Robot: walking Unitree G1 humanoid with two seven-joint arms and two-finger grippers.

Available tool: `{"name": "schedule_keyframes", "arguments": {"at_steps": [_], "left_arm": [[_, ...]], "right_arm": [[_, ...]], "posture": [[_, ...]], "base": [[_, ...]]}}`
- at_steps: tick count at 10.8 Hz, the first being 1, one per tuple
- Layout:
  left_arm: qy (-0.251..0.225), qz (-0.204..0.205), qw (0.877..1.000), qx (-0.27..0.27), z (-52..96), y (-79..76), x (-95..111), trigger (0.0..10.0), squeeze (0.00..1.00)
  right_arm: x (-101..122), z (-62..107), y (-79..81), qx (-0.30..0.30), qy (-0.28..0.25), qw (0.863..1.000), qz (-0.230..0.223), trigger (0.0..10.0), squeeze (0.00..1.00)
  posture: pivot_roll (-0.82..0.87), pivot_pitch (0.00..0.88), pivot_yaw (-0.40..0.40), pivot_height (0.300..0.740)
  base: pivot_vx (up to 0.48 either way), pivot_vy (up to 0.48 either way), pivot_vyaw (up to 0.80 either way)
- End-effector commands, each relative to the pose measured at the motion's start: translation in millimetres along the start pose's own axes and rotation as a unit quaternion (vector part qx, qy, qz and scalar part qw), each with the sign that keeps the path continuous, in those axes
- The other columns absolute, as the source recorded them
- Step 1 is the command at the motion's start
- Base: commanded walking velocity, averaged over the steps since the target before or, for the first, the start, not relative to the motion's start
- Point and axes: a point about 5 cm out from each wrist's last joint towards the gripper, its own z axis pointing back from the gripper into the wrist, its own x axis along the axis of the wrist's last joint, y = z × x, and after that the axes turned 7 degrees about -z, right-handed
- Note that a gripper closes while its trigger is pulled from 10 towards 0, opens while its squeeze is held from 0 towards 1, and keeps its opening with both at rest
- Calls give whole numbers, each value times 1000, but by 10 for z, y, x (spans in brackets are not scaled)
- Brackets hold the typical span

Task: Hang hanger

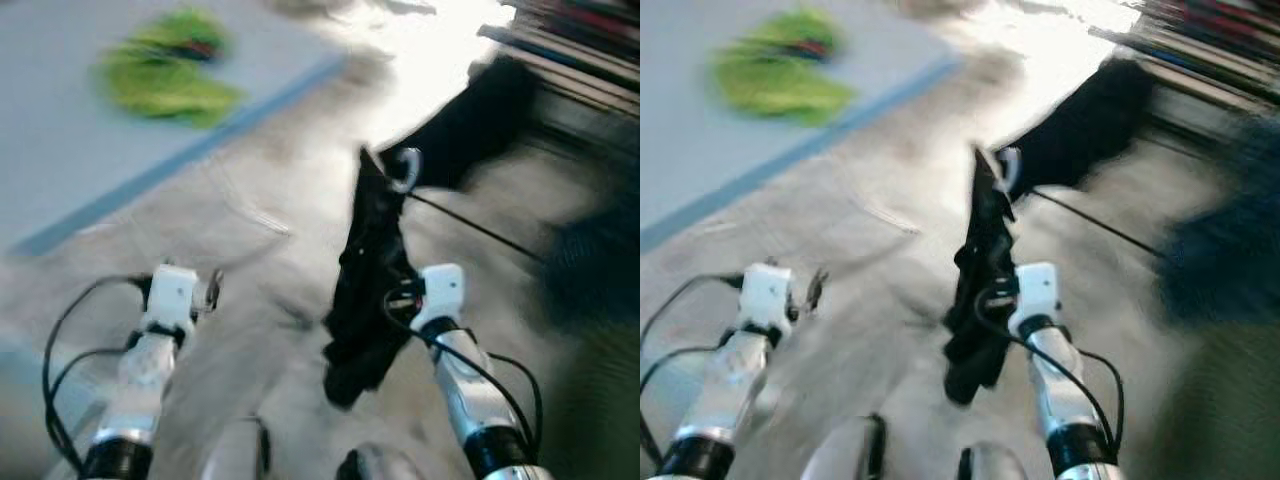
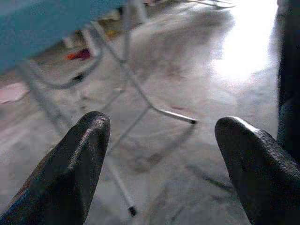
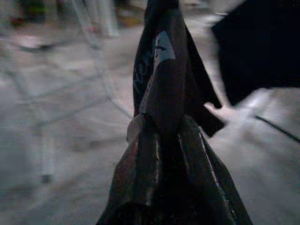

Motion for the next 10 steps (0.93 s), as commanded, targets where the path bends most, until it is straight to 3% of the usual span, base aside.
{"name": "schedule_keyframes", "arguments": {"at_steps": [1,6,8,10], "left_arm": [[-1,10,1000,-27,15,-132,-3,10000,0],[-17,6,999,-43,-4,-237,53,10000,0],[-26,8,999,-41,-36,-240,84,10000,0],[-28,6,999,-30,-82,-237,115,10000,0]], "right_arm": [[144,-1,-10,21,-28,999,-3,10000,0],[425,-40,333,182,-33,981,-57,10000,0],[552,-9,479,238,-36,968,-71,10000,0],[665,127,626,318,-19,944,-86,10000,0]], "posture": [[55,134,-63,740],[60,150,-54,740],[55,151,-48,740],[50,145,-47,740]], "base": [[0,0,800],[0,0,800],[0,0,800],[0,0,800]]}}
